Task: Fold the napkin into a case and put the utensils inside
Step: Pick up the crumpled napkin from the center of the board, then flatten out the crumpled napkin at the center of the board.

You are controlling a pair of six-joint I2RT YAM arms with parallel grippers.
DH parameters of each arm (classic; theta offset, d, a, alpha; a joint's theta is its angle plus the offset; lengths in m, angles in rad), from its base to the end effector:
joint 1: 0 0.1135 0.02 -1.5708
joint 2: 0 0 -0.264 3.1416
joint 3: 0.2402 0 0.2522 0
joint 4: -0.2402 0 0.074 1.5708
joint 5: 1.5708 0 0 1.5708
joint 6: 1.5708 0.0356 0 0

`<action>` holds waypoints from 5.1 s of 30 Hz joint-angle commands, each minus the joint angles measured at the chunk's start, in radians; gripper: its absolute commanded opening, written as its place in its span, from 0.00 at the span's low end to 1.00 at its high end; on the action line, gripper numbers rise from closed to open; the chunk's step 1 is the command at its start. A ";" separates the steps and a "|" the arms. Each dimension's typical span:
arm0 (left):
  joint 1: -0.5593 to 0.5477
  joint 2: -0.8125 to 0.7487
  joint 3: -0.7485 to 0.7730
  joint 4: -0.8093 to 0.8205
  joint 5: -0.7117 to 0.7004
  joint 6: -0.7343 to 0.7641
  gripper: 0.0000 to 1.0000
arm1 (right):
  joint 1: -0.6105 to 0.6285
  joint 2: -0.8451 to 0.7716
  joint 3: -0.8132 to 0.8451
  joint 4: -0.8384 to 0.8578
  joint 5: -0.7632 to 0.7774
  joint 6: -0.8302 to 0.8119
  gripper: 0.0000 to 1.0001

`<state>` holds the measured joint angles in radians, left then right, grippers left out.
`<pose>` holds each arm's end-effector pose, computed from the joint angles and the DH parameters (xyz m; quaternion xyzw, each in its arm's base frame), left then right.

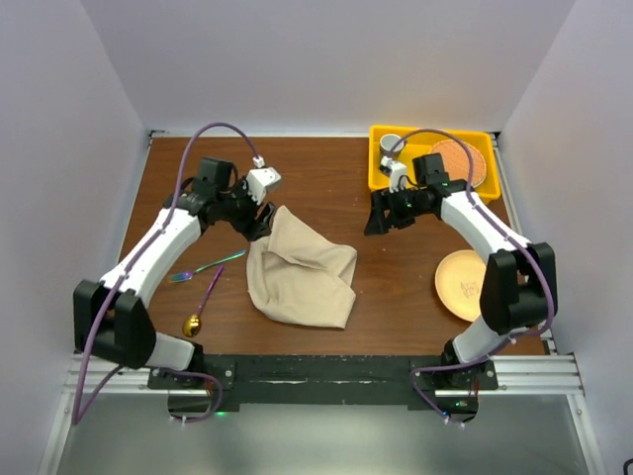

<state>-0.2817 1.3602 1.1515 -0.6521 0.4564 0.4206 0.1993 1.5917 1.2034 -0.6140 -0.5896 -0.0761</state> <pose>0.2703 -0.0946 0.2993 0.3880 0.8306 -0.1881 0.3525 0.3203 0.0849 0.2529 -0.2068 0.8986 0.2949 0.2507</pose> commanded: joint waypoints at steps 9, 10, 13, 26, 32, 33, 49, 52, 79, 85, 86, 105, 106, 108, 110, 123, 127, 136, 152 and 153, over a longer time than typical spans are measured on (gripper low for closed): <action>0.026 0.466 0.324 0.175 -0.074 -0.227 0.68 | 0.143 0.192 0.096 0.094 0.066 0.033 0.67; 0.026 0.493 0.345 0.171 -0.074 -0.224 0.68 | 0.147 0.200 0.096 0.095 0.065 0.035 0.67; 0.026 0.586 0.410 0.163 -0.075 -0.214 0.67 | 0.160 0.231 0.090 0.106 0.062 0.039 0.67; 0.026 0.789 0.508 0.161 -0.068 -0.241 0.61 | 0.183 0.306 0.058 0.128 0.025 0.059 0.67; 0.027 0.780 0.513 0.105 0.111 -0.212 0.08 | 0.184 0.317 0.082 0.089 0.013 0.049 0.33; 0.027 0.763 0.508 0.098 0.143 -0.207 0.01 | 0.183 0.306 0.090 0.080 0.017 0.042 0.22; -0.017 0.104 0.421 0.060 0.418 -0.233 0.00 | 0.045 -0.203 0.349 -0.282 0.134 -0.247 0.00; -0.022 0.013 0.424 -0.010 0.439 -0.243 0.00 | 0.116 -0.282 0.360 -0.334 0.131 -0.258 0.00; 0.174 -0.078 -0.001 -0.055 0.008 -0.239 0.00 | 0.361 -0.233 0.005 -0.153 0.274 -0.068 0.67; 0.205 -0.062 -0.058 -0.044 -0.056 -0.290 0.00 | 0.436 -0.135 0.031 -0.029 0.155 -0.008 0.64; 0.219 -0.061 -0.058 -0.047 -0.071 -0.302 0.00 | 0.484 -0.115 0.038 0.017 0.171 -0.002 0.64; 0.271 0.028 -0.038 -0.050 -0.188 -0.589 0.00 | 1.012 0.183 0.151 0.230 0.938 0.036 0.70; 0.277 0.033 -0.038 -0.049 -0.185 -0.600 0.00 | 1.019 0.192 0.153 0.244 0.959 0.038 0.70; 0.282 0.034 -0.035 -0.052 -0.177 -0.603 0.00 | 1.023 0.212 0.150 0.267 0.979 0.036 0.68; 0.282 0.039 -0.032 -0.055 -0.174 -0.609 0.00 | 1.022 0.243 0.156 0.267 1.002 0.039 0.68; 0.314 0.068 -0.009 -0.054 -0.165 -0.611 0.00 | 1.048 0.266 0.124 0.258 1.090 0.047 0.27; 0.314 0.056 0.007 -0.041 -0.156 -0.588 0.00 | 1.013 0.171 0.116 0.238 1.094 0.009 0.00; 0.314 0.043 0.112 -0.018 -0.140 -0.539 0.00 | 0.784 -0.065 0.166 0.157 0.806 -0.056 0.05; 0.314 0.025 -0.018 0.020 -0.140 -0.608 0.00 | 0.985 0.195 0.122 0.279 0.935 0.019 0.69; 0.314 0.027 -0.016 0.022 -0.142 -0.609 0.00 | 0.985 0.203 0.119 0.287 0.954 0.018 0.68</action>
<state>0.0223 1.4113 1.1328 -0.6720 0.3065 -0.1665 1.1839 1.7844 1.3308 -0.4114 0.2623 -0.0696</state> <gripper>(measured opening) 0.029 0.695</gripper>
